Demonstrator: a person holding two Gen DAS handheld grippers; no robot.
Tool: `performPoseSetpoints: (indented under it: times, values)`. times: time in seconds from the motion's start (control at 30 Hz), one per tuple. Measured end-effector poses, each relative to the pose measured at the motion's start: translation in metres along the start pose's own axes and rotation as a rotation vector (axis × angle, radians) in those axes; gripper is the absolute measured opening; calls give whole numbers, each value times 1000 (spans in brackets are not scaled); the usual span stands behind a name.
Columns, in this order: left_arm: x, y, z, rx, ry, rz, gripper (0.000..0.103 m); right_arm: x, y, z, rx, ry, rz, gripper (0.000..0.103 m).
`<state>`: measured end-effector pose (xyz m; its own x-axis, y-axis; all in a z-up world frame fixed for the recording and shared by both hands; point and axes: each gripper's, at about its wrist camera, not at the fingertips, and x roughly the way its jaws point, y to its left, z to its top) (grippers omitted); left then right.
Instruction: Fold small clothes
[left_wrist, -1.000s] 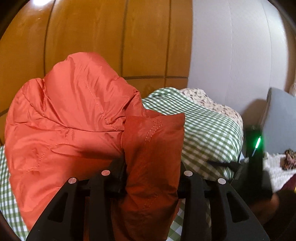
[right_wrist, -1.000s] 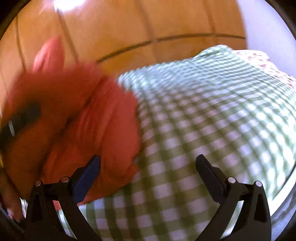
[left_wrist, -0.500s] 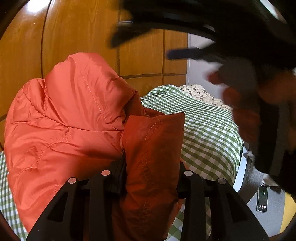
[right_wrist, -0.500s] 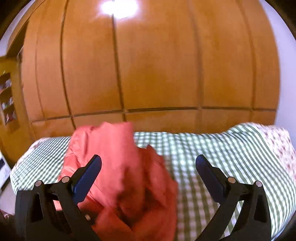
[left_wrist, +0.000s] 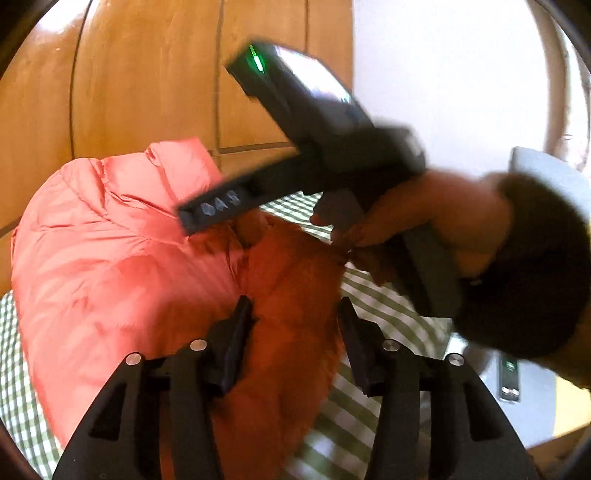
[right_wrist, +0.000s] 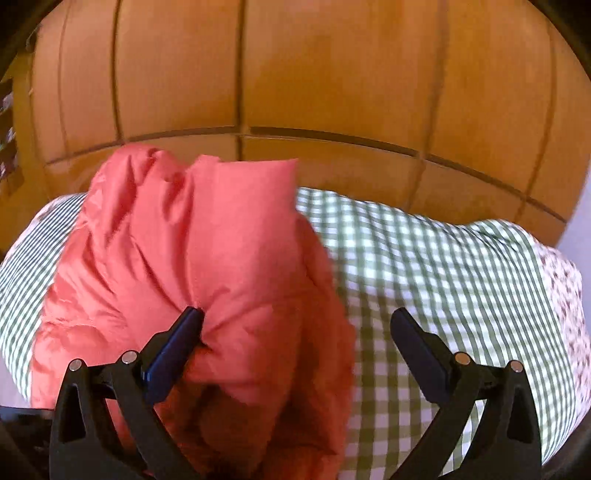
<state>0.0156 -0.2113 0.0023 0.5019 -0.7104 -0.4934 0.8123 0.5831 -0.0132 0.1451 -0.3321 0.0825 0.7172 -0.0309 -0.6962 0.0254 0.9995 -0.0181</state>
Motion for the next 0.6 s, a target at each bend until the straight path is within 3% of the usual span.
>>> performPoseSetpoints:
  times: [0.17,0.2,0.23,0.3,0.47,0.53,0.6]
  values:
    - [-36,24,9,-78,-19,-20,48,6,-24,-29,122,-10,-20,101]
    - [-42,34,14,-102,-34,12,54,7,-27,-34,145,-16,-21,101]
    - [-45,45,18,-119,-46,53,69,8,-29,-38,164,-21,-24,101]
    - [-50,70,26,-158,-80,170,78,12,-35,-45,199,-33,-24,101]
    - [-37,147,42,-278,-94,480,79,14,-39,-52,276,-51,4,101]
    - [-20,173,43,-310,-65,527,80,12,-39,-55,297,-61,14,101]
    - [-1,187,43,-329,-57,517,80,12,-41,-55,304,-64,22,101]
